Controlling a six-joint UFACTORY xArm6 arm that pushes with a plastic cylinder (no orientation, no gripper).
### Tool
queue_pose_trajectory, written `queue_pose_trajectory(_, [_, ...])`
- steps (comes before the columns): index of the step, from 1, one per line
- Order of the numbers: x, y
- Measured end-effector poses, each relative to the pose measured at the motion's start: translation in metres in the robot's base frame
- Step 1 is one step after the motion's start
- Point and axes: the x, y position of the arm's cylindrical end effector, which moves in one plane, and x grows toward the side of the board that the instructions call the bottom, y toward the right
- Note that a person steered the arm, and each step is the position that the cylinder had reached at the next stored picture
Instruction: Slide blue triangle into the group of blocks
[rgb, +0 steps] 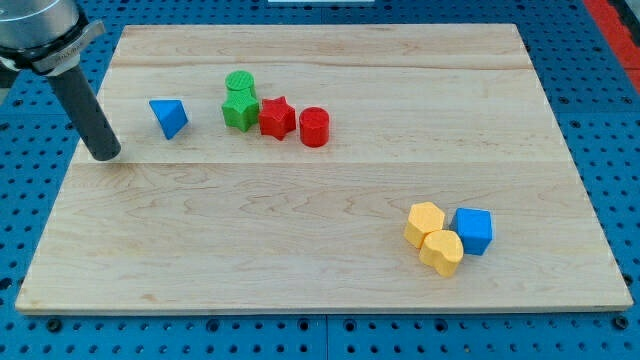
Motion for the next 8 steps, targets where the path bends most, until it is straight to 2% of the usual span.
queue_pose_trajectory(1, [-0.005,0.000])
queue_pose_trajectory(3, [-0.055,-0.019])
queue_pose_trajectory(5, [-0.072,0.079])
queue_pose_trajectory(6, [-0.067,0.107])
queue_pose_trajectory(7, [-0.068,0.119])
queue_pose_trajectory(8, [-0.051,0.119])
